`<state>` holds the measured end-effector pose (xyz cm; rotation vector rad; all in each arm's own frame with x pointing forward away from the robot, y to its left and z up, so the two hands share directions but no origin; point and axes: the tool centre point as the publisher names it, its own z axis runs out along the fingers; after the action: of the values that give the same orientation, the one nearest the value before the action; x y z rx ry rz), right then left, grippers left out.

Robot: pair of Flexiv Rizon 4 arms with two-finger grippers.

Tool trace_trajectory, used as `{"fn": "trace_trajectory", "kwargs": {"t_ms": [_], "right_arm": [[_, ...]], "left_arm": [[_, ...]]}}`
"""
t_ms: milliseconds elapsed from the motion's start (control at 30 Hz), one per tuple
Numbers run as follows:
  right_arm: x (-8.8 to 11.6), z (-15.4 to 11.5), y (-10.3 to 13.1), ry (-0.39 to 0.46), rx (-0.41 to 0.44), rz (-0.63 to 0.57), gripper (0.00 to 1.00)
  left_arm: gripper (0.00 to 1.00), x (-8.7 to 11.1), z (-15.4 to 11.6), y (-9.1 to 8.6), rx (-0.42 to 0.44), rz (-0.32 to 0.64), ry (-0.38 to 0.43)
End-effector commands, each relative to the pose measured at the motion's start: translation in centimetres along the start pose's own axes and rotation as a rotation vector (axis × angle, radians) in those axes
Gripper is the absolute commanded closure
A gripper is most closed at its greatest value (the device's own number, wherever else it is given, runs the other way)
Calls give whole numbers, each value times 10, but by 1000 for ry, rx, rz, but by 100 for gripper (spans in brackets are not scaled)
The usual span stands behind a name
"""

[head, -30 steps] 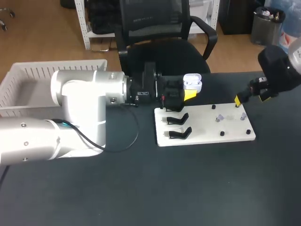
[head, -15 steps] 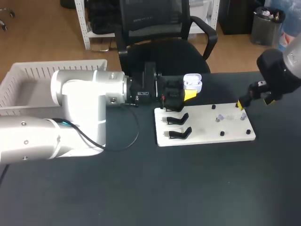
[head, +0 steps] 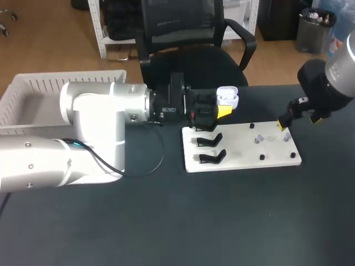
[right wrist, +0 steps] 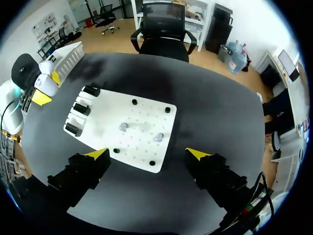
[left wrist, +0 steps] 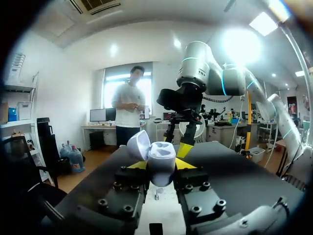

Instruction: Pick up each earbud case from the left stands, insert the matching earbuds, close the lid, and place the case in the box.

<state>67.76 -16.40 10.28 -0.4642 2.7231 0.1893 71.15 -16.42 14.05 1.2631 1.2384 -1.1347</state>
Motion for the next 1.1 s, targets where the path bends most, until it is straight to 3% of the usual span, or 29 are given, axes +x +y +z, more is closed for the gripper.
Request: {"fn": "trace_trajectory", "kwargs": {"t_ms": [33, 600, 967, 1100], "right_arm": [[3, 7, -3, 0, 24, -15, 0], [-2, 43, -1, 111, 120, -156, 0], [3, 57, -13, 157, 147, -212, 0], [5, 60, -16, 177, 148, -218, 14]], "left_arm": [[100, 1, 0, -2, -7, 4, -6], [100, 1, 0, -2, -7, 4, -6], [100, 1, 0, -2, -7, 4, -6], [100, 1, 0, -2, -7, 4, -6]]}}
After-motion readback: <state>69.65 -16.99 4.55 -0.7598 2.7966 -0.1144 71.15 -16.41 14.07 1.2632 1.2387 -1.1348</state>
